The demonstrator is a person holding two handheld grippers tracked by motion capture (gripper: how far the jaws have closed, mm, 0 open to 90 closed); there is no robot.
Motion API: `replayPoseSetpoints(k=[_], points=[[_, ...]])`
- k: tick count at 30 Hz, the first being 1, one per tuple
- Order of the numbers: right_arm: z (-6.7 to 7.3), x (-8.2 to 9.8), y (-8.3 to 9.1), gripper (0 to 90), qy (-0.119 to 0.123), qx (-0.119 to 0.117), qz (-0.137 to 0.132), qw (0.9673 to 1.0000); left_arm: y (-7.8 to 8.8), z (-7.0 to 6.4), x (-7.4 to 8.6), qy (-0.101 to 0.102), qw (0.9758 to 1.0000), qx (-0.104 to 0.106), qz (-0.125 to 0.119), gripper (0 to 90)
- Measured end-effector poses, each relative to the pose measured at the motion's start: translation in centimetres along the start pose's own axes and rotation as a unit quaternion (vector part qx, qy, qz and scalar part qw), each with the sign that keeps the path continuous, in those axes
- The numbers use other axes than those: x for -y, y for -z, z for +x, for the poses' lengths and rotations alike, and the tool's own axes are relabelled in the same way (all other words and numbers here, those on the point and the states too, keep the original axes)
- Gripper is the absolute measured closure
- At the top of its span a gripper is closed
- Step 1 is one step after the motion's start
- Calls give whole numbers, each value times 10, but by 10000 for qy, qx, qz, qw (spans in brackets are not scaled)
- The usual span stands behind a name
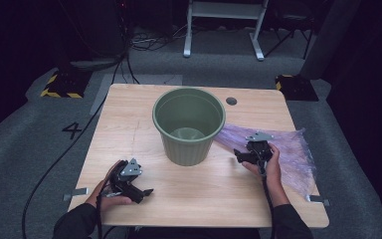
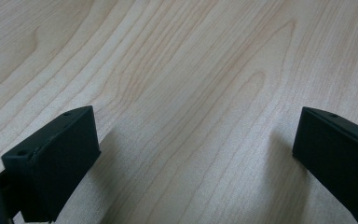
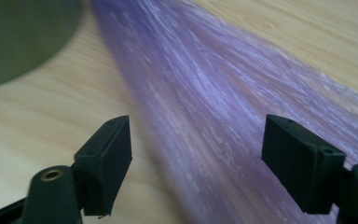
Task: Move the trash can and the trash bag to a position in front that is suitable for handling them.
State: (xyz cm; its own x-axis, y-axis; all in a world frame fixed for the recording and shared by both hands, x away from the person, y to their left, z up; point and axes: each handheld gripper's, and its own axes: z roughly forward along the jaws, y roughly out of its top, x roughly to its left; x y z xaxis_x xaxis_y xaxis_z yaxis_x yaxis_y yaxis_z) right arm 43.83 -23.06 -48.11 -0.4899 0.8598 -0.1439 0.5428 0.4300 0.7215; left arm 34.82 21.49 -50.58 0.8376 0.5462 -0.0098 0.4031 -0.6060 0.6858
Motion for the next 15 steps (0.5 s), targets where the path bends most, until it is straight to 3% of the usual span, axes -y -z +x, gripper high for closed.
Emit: replayPoseSetpoints(k=[1,5,7,10,15], points=[[-2,2,-9,248,-179,7,-3,9998,0,0,0,-1,10000,-4,1,0],[-8,6,-14,249,-256,-51,77,9996,0,0,0,-2,10000,-5,1,0],[-15,10,-15,258,-475,-268,37,9985,0,0,0,2,10000,-7,2,0],[-24,15,-17,321,-586,-480,-39,9971,0,0,0,1,10000,-10,3,0],[-32,18,-15,537,-556,-468,-155,9972,0,0,0,0,10000,-6,4,0]])
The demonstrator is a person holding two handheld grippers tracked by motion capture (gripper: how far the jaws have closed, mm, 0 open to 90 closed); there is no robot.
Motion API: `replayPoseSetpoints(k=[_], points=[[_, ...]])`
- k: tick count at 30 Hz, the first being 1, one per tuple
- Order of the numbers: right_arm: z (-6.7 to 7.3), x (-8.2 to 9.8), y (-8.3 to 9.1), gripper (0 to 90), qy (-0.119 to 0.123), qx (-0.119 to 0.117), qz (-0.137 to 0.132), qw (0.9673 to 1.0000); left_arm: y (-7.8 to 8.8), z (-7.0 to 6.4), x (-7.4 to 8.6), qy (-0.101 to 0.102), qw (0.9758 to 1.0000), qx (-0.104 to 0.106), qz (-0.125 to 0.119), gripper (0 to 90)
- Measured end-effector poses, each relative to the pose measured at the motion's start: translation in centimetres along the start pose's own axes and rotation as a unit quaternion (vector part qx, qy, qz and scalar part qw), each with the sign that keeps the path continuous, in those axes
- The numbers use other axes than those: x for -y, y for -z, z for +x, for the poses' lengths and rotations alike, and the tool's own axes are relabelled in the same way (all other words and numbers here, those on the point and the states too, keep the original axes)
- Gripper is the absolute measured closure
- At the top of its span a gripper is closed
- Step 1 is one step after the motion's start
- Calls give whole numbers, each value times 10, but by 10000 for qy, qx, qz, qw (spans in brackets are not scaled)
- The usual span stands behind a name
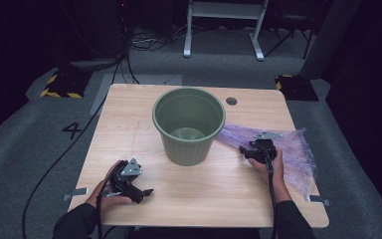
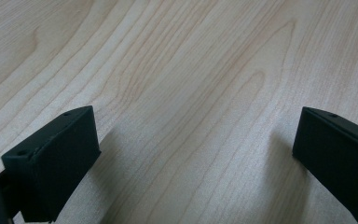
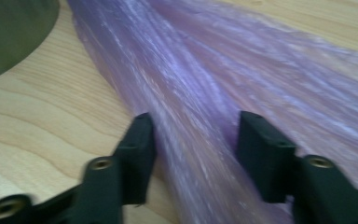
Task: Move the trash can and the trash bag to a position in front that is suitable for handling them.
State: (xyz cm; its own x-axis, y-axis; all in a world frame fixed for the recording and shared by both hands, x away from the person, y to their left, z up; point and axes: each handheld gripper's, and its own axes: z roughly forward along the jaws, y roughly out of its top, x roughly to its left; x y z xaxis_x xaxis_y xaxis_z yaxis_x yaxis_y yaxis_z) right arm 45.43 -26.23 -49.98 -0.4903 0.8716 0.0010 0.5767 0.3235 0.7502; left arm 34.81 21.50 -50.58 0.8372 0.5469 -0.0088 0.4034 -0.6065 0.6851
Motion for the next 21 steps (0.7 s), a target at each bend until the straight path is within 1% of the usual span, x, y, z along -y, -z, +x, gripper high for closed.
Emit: replayPoseSetpoints(k=[2,3,5,7,8,10,11,13,14,18,21], points=[[-3,1,2,648,2,-9,-14,10000,0,0,0,1,10000,3,-2,0],[-4,1,3,719,4,-1,-10,10000,0,0,0,2,10000,3,-4,0],[-6,2,4,794,52,-39,-11,10000,0,0,0,0,10000,-1,-1,0],[-5,4,6,843,234,39,-27,9997,0,0,0,0,10000,1,-3,0],[-5,6,9,871,352,85,7,9993,0,0,0,2,10000,2,-7,0],[-5,6,10,878,374,88,16,9993,0,0,0,-1,10000,1,-3,0],[-6,8,12,887,436,103,34,9990,0,0,0,1,10000,0,-2,0],[-6,9,14,892,482,131,50,9987,0,0,0,-1,10000,2,-3,0],[-6,10,17,895,540,143,29,9984,0,0,0,-1,10000,2,-3,0],[-7,10,29,900,599,225,-105,9979,0,1,-1,-4,10000,21,5,0],[-10,11,35,900,550,247,-186,9980,-1,1,-1,15,10000,23,-1,2]])
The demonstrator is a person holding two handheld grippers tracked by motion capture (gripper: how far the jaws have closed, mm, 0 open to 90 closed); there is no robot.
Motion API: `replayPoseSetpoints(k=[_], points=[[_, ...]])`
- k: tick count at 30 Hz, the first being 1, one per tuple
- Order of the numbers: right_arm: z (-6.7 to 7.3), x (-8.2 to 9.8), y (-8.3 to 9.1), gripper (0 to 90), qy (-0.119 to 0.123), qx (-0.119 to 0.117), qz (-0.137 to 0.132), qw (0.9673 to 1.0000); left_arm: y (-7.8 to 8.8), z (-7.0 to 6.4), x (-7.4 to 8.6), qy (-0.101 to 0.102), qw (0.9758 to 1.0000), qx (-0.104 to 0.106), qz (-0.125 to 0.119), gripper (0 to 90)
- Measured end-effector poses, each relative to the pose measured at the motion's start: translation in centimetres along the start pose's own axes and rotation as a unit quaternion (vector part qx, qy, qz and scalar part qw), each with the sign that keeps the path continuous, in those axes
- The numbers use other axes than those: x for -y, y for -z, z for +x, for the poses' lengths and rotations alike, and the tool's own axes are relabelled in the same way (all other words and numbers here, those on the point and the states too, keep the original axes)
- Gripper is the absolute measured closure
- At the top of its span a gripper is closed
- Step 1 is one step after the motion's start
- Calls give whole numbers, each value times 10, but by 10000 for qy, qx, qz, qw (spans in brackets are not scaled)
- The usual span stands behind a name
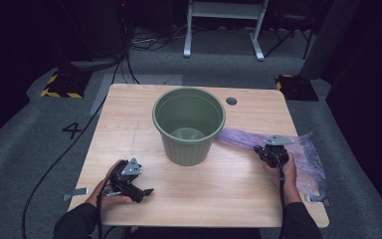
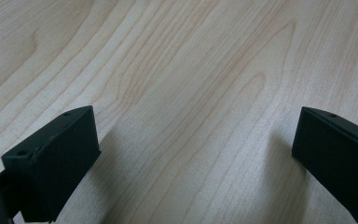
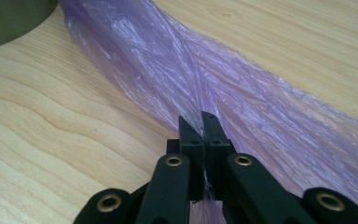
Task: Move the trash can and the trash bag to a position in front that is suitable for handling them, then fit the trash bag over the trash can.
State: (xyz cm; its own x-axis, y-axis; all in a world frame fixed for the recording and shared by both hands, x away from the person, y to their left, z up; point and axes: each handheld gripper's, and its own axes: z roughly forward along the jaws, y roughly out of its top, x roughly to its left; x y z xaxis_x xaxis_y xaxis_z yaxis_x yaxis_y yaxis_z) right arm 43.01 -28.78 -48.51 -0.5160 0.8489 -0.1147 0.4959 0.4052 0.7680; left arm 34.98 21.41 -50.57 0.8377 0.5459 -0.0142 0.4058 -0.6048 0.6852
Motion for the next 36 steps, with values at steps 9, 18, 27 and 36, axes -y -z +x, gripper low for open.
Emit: replayPoseSetpoints(k=[9,18,27,36], points=[[-5,-3,15,900,4,139,-248,9996,-1,1,-1,-21,10000,5,7,3],[-11,-3,24,900,-28,199,-451,9988,-1,2,-2,-44,10000,27,0,3],[-12,-9,35,900,5,343,-598,9976,-1,2,-2,-41,10000,33,-2,4],[-14,-16,45,900,-92,319,-873,9956,-1,2,-2,-43,10000,28,-2,4]])
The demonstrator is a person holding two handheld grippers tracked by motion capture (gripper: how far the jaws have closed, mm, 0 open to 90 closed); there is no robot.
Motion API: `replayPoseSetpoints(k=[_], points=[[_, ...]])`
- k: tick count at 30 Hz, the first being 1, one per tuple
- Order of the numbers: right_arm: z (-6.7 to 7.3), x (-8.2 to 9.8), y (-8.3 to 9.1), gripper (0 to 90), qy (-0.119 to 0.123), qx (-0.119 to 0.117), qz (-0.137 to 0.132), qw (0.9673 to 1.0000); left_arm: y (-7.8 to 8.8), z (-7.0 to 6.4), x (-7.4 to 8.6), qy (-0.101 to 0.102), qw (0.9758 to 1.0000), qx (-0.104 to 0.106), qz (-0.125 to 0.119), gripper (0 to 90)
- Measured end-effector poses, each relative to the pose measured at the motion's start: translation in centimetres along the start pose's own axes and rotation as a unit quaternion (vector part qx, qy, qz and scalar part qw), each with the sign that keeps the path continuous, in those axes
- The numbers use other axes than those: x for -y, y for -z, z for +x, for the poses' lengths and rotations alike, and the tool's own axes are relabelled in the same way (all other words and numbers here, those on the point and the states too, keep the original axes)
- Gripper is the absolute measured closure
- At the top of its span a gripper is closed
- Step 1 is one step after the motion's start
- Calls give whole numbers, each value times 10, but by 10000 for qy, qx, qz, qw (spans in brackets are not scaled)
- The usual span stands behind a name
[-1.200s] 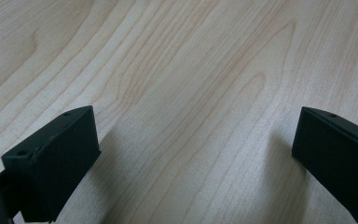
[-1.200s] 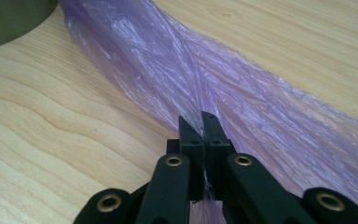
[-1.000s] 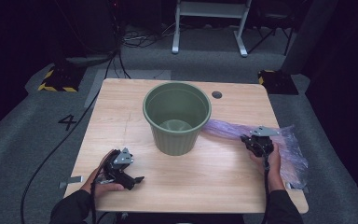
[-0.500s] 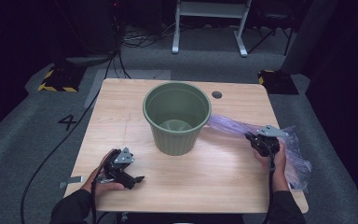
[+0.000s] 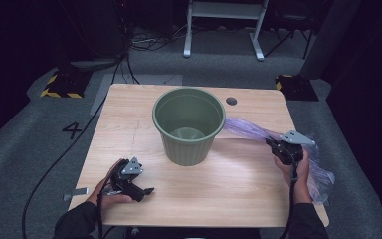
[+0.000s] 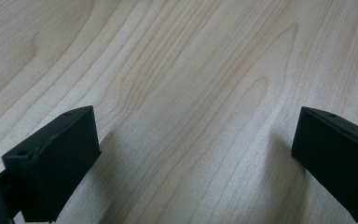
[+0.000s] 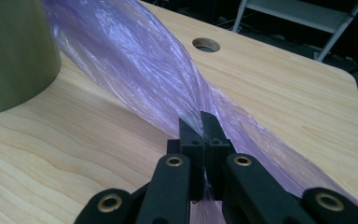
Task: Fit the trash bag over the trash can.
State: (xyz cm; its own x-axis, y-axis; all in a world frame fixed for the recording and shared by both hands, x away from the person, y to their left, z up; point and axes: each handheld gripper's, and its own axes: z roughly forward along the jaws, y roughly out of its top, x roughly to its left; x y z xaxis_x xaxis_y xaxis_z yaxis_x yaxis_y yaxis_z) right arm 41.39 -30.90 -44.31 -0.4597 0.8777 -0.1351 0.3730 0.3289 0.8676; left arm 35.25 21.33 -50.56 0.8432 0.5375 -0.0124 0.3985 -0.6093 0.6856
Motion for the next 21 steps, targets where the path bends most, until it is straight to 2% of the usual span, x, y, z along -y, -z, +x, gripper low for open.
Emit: replayPoseSetpoints(k=[9,13,21], points=[[-2,-5,16,900,-90,63,-237,9997,-1,1,-1,-19,10000,13,2,3],[-5,-13,28,900,-142,182,-483,9986,-1,0,-1,-4,10000,-4,5,3],[-10,-18,45,900,-187,265,-699,9970,-3,-2,-3,47,10000,-83,2,2]])
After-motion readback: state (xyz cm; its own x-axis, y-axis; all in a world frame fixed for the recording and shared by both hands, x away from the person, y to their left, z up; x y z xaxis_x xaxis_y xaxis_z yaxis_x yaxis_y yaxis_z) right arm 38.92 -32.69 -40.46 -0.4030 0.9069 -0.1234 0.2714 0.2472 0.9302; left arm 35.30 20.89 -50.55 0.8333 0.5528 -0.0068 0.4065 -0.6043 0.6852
